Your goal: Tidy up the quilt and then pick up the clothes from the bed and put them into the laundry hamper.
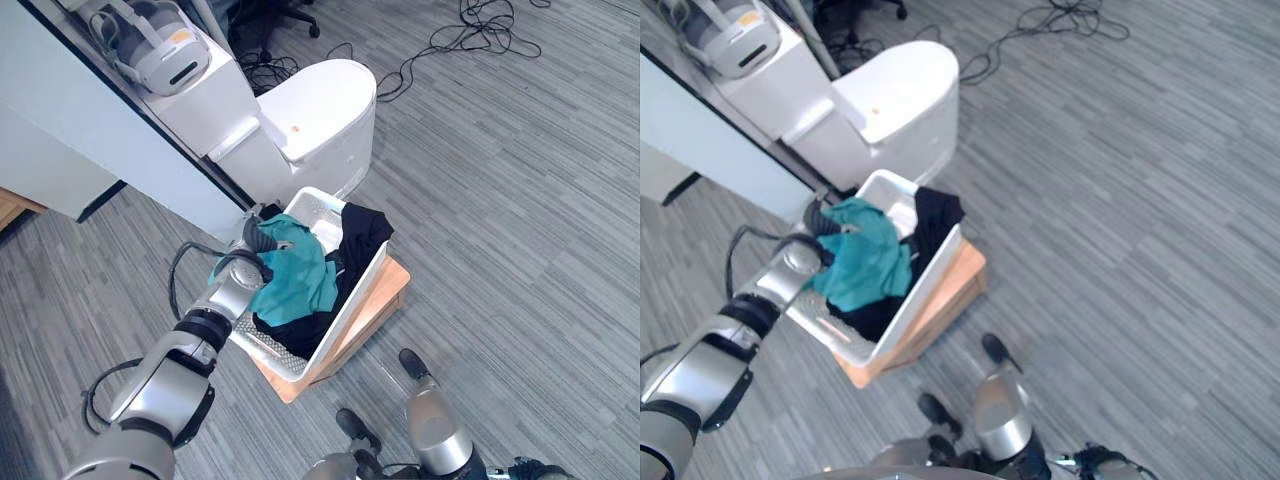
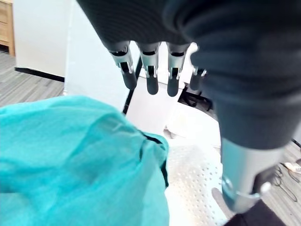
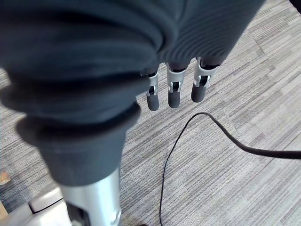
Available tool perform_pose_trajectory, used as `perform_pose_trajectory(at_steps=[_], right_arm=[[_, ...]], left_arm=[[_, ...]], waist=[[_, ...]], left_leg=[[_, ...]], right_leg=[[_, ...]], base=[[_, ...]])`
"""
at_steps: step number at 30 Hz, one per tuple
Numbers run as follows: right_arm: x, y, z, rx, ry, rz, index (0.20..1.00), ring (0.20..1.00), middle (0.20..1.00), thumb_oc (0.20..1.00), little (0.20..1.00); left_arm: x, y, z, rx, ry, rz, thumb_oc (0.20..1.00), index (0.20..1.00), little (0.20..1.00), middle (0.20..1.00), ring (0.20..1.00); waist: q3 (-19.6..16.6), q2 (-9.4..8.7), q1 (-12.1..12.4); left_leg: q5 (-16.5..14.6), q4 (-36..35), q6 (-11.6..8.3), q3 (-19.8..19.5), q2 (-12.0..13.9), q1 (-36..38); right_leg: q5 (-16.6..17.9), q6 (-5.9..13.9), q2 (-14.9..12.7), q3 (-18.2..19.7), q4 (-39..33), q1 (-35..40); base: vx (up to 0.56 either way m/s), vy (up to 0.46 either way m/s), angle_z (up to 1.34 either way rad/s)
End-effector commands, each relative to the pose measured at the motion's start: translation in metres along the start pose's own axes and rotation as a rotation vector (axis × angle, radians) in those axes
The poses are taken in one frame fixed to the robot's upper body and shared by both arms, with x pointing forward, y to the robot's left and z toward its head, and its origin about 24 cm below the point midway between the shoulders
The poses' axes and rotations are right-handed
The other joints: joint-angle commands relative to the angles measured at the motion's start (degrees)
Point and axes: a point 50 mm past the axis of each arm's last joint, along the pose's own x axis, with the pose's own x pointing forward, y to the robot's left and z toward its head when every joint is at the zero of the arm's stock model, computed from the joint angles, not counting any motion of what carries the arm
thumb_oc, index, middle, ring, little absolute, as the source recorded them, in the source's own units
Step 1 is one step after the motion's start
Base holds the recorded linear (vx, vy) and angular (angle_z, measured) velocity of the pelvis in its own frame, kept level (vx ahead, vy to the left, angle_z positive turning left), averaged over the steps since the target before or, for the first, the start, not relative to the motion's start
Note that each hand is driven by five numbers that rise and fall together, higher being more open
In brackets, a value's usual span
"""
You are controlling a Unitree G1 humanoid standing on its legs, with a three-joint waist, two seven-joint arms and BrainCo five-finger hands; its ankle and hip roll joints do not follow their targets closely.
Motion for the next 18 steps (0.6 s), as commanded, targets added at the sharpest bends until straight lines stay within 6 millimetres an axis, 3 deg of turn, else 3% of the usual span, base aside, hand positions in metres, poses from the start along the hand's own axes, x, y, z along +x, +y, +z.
perform_pose_trajectory(at_steps=[1,2,8,11,13,15,18], right_arm=[[-0.001,-0.004,-0.034,-0.074,0.100,-0.027,1.000,1.000,1.000,1.000,1.000],[-0.002,-0.004,-0.036,-0.086,0.108,-0.028,1.000,1.000,1.000,1.000,1.000],[-0.002,0.006,-0.047,-0.122,0.144,-0.029,1.000,1.000,1.000,1.000,1.000],[-0.003,0.016,-0.052,-0.131,0.176,-0.010,1.000,1.000,1.000,1.000,1.000],[-0.003,0.020,-0.053,-0.129,0.185,-0.001,1.000,1.000,1.000,1.000,1.000],[-0.003,0.027,-0.050,-0.104,0.199,0.019,1.000,1.000,1.000,1.000,1.000],[-0.004,0.037,-0.048,-0.059,0.204,0.044,1.000,1.000,1.000,1.000,1.000]], left_arm=[[0.001,0.020,0.008,0.057,-0.067,0.055,1.000,1.000,1.000,1.000,1.000],[0.000,0.023,0.018,0.012,-0.115,0.063,1.000,1.000,1.000,1.000,1.000],[-0.008,0.036,0.064,-0.348,-0.315,0.112,1.000,1.000,1.000,1.000,1.000],[-0.024,0.046,0.079,-0.674,-0.419,0.173,1.000,1.000,1.000,1.000,1.000],[-0.032,0.048,0.075,-0.783,-0.433,0.228,1.000,1.000,1.000,1.000,1.000],[-0.047,0.040,0.054,-0.870,-0.385,0.281,1.000,1.000,1.000,1.000,1.000],[-0.064,0.012,0.006,-0.952,-0.193,0.293,1.000,1.000,1.000,1.000,1.000]], waist=[[-4.19,-2.50,0.81],[-4.73,-2.68,1.11],[-7.57,-2.85,2.74],[-10.32,-3.73,5.06],[-11.28,-4.19,6.24],[-12.51,-5.02,8.95],[-13.38,-6.09,12.95]], left_leg=[[-5.82,1.13,-0.90,-3.35,1.16,2.47],[-4.28,1.34,-1.14,-2.48,1.73,2.22],[-4.38,0.61,-1.18,-3.16,2.12,3.69],[-4.44,0.27,-1.08,-4.36,2.36,4.32],[-4.39,0.20,-1.04,-5.02,2.43,4.49],[-4.18,0.23,-0.87,-6.66,2.47,4.32],[-3.97,0.15,-0.50,-9.33,2.17,4.14]], right_leg=[[-1.58,3.22,-1.43,-2.75,-3.19,1.76],[-0.59,2.73,-1.08,-2.79,-2.83,1.44],[-1.21,2.40,-1.08,-3.99,-3.14,3.60],[-1.64,1.76,-0.67,-5.40,-3.36,5.31],[-1.81,1.43,-0.47,-5.98,-3.40,6.01],[-2.27,0.76,-0.07,-7.04,-3.41,7.25],[-2.97,0.03,0.03,-9.42,-3.47,8.94]], base=[[-0.05,-0.044,0.00],[-0.05,-0.045,0.00],[0.00,-0.008,0.02],[0.01,-0.004,0.14],[-0.01,0.001,0.23],[-0.03,0.025,0.24],[-0.08,0.040,0.31]])
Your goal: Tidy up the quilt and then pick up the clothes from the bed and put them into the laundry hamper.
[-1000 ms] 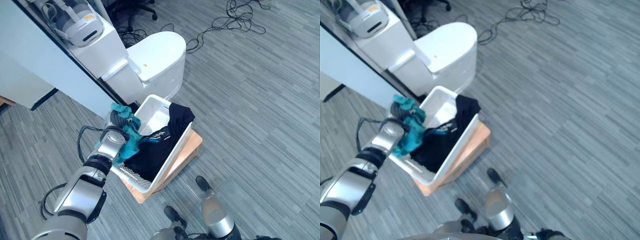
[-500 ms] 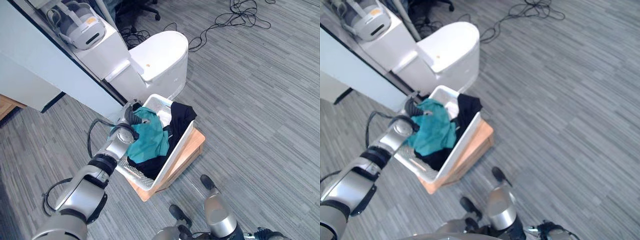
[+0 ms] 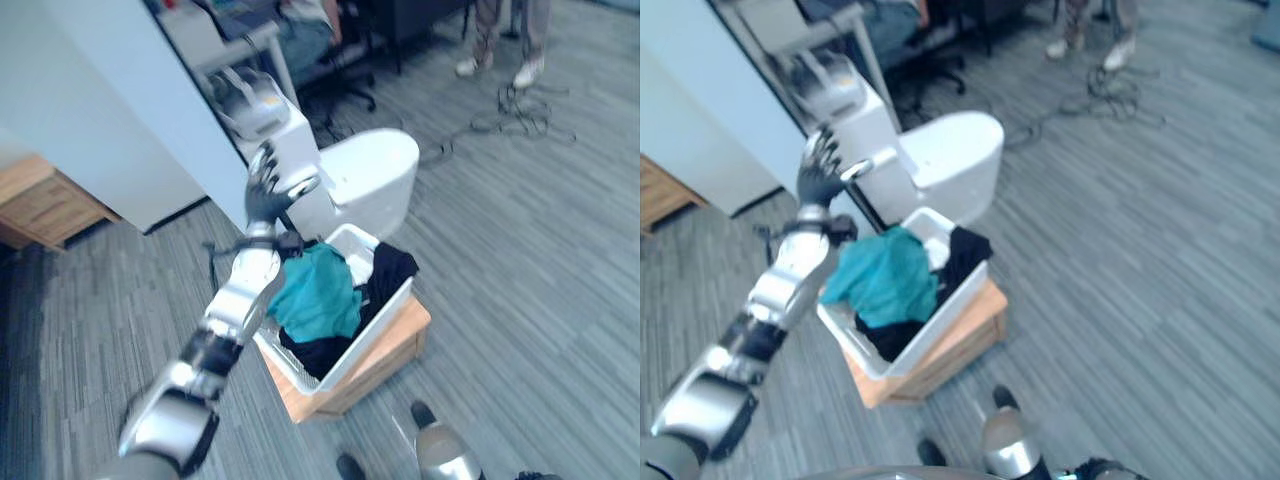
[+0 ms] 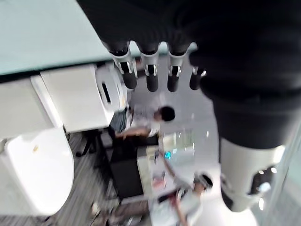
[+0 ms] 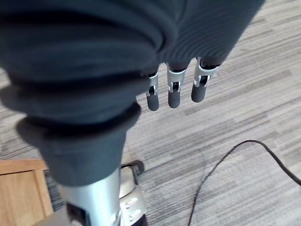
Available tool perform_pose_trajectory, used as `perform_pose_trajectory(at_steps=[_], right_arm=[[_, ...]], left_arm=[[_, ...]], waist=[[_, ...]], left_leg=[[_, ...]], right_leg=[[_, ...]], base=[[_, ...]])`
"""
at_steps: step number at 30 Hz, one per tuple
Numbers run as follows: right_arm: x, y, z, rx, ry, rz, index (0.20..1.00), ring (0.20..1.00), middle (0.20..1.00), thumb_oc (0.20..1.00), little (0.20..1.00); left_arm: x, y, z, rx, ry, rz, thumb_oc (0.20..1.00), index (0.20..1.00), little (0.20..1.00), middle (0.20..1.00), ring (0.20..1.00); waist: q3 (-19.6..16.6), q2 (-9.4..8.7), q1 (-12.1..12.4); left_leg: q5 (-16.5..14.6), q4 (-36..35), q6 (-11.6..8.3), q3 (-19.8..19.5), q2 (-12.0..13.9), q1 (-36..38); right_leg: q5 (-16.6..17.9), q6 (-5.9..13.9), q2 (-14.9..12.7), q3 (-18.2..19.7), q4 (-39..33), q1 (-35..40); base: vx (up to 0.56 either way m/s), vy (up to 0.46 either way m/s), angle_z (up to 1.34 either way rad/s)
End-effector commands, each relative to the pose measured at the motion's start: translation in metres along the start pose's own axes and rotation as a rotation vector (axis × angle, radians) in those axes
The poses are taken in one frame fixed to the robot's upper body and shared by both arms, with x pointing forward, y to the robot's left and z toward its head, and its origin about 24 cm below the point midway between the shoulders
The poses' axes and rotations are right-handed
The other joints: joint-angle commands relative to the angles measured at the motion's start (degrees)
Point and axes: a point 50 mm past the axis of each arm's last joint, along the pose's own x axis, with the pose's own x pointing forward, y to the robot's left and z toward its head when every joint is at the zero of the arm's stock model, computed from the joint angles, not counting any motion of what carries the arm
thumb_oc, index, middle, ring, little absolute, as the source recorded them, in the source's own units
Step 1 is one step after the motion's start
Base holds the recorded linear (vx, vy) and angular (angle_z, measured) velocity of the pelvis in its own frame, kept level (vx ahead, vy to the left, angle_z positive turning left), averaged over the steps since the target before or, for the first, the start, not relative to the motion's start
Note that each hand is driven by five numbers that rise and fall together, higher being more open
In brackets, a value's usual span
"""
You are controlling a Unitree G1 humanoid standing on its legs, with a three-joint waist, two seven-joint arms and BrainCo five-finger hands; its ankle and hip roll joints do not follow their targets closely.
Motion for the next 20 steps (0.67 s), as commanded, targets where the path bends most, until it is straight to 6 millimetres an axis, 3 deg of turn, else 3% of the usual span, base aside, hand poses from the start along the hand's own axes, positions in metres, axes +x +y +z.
perform_pose_trajectory(at_steps=[1,2,3,4,7,9,10,11,13,14,17,20], right_arm=[[-0.001,0.027,-0.025,0.029,0.099,0.052,1.000,1.000,1.000,1.000,1.000],[-0.001,0.028,-0.024,0.034,0.097,0.054,1.000,1.000,1.000,1.000,1.000],[-0.002,0.030,-0.022,0.051,0.091,0.048,1.000,1.000,1.000,1.000,1.000],[-0.002,0.031,-0.021,0.066,0.094,0.048,1.000,1.000,1.000,1.000,1.000],[-0.001,0.030,-0.017,0.106,0.088,0.045,1.000,1.000,1.000,1.000,1.000],[-0.001,0.028,-0.014,0.121,0.084,0.041,1.000,1.000,1.000,1.000,1.000],[-0.001,0.027,-0.013,0.124,0.082,0.040,1.000,1.000,1.000,1.000,1.000],[0.000,0.024,-0.009,0.135,0.073,0.039,1.000,1.000,1.000,1.000,1.000],[0.000,0.025,-0.007,0.132,0.064,0.042,1.000,1.000,1.000,1.000,1.000],[0.000,0.028,-0.001,0.120,0.051,0.048,1.000,1.000,1.000,1.000,1.000],[-0.001,0.033,0.009,0.078,0.027,0.042,1.000,1.000,1.000,1.000,1.000],[-0.002,0.038,0.011,0.022,0.017,0.019,1.000,1.000,1.000,1.000,1.000]], left_arm=[[-0.030,0.054,-0.038,0.000,0.160,0.216,1.000,1.000,1.000,1.000,1.000],[-0.038,0.059,-0.046,0.006,0.189,0.225,1.000,1.000,1.000,1.000,1.000],[-0.062,0.077,-0.072,0.025,0.315,0.276,1.000,1.000,1.000,1.000,1.000],[-0.073,0.083,-0.083,0.030,0.365,0.280,1.000,1.000,1.000,1.000,1.000],[-0.141,0.105,-0.144,0.112,0.656,0.340,1.000,1.000,1.000,1.000,1.000],[-0.182,0.112,-0.169,0.166,0.794,0.372,1.000,1.000,1.000,1.000,1.000],[-0.192,0.113,-0.174,0.176,0.828,0.381,1.000,1.000,1.000,1.000,1.000],[-0.236,0.119,-0.192,0.197,0.973,0.430,1.000,1.000,1.000,1.000,1.000],[-0.258,0.122,-0.199,0.273,1.067,0.427,1.000,1.000,1.000,1.000,1.000],[-0.286,0.124,-0.208,0.339,1.217,0.402,1.000,1.000,1.000,1.000,1.000],[-0.325,0.119,-0.215,0.364,1.445,0.390,1.000,1.000,1.000,1.000,1.000],[-0.333,0.114,-0.218,0.323,1.515,0.392,1.000,1.000,1.000,1.000,1.000]], waist=[[-1.87,-6.06,5.56],[-1.94,-6.23,6.21],[-2.15,-6.88,8.35],[-2.19,-7.10,9.21],[-2.10,-8.11,12.59],[-2.08,-8.42,13.94],[-2.05,-8.47,14.25],[-1.85,-8.74,15.41],[-2.18,-8.95,15.88],[-2.45,-9.31,16.33],[-2.75,-9.84,16.29],[-3.09,-10.32,15.60]], left_leg=[[-4.08,0.18,0.07,-5.22,-0.41,1.06],[-4.08,0.17,0.12,-5.70,-0.55,1.00],[-4.18,0.11,0.30,-7.32,-1.20,0.82],[-4.22,0.11,0.36,-7.92,-1.46,0.70],[-4.35,0.11,0.60,-10.62,-2.85,-0.03],[-4.42,0.11,0.66,-11.67,-3.50,-0.40],[-4.42,0.11,0.69,-11.96,-3.66,-0.48],[-4.34,0.11,0.76,-12.96,-4.32,-0.52],[-4.13,0.11,0.80,-13.28,-4.63,-0.90],[-3.98,0.11,0.94,-13.30,-4.85,-1.06],[-3.97,0.11,1.16,-12.38,-4.83,-0.96],[-4.35,0.11,1.33,-10.80,-4.61,-0.47]], right_leg=[[-1.35,2.39,-1.72,-5.14,-5.09,4.61],[-1.41,2.36,-1.75,-5.55,-5.11,4.81],[-1.51,2.37,-1.87,-6.89,-5.26,5.36],[-1.46,2.39,-1.89,-7.33,-5.40,5.54],[-1.04,2.41,-1.94,-9.61,-6.58,6.56],[-0.86,2.44,-1.85,-10.50,-6.99,6.81],[-0.83,2.44,-1.82,-10.69,-7.08,6.88],[-0.59,2.62,-1.82,-11.34,-7.33,7.38],[-0.37,2.81,-1.93,-11.62,-7.40,7.21],[-0.19,2.99,-2.07,-11.92,-7.40,7.29],[-0.14,3.22,-2.27,-12.09,-7.19,7.45],[-0.01,3.43,-2.35,-11.89,-7.30,7.65]], base=[[-0.08,0.035,0.51],[-0.12,0.049,0.56],[-0.10,0.039,0.47],[-0.13,0.052,0.64],[-0.11,0.061,0.59],[-0.08,0.067,0.51],[-0.08,0.087,0.55],[-0.07,0.080,0.33],[-0.05,0.073,0.34],[-0.03,0.058,0.33],[-0.03,0.055,0.16],[0.00,0.058,-0.03]])
